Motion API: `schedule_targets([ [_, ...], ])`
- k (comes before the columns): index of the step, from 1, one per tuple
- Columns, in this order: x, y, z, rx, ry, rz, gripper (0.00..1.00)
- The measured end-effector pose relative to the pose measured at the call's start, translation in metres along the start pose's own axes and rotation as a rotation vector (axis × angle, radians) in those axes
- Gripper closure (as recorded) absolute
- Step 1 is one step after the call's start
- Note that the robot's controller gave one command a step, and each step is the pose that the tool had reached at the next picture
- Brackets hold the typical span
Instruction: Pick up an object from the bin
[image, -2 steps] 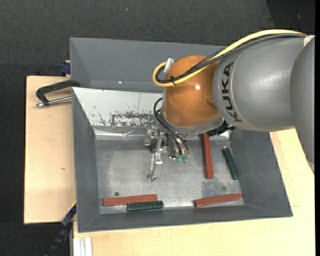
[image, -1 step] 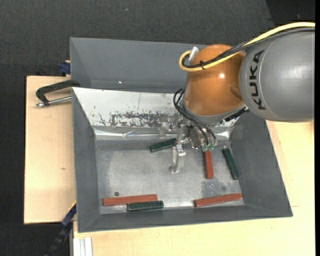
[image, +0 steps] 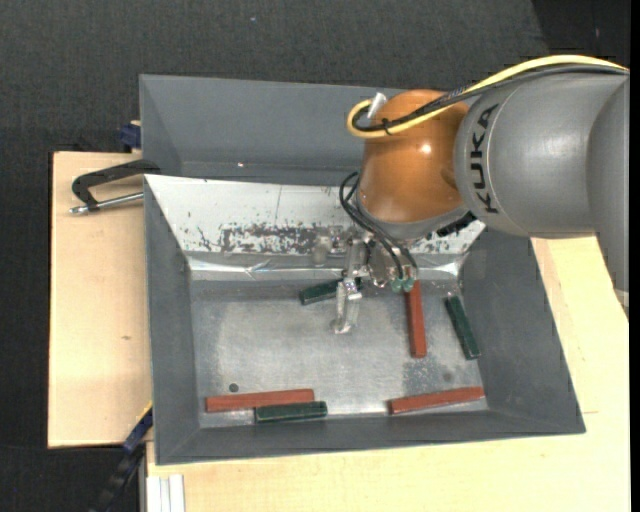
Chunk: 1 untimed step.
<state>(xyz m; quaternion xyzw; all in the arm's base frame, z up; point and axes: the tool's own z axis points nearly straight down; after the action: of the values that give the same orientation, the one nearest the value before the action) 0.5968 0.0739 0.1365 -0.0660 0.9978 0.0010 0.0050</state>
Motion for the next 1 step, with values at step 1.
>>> schedule_targets([
  [1,0.0069,0.0024,0.0167,0.000,0.011,-0.045,0.00],
])
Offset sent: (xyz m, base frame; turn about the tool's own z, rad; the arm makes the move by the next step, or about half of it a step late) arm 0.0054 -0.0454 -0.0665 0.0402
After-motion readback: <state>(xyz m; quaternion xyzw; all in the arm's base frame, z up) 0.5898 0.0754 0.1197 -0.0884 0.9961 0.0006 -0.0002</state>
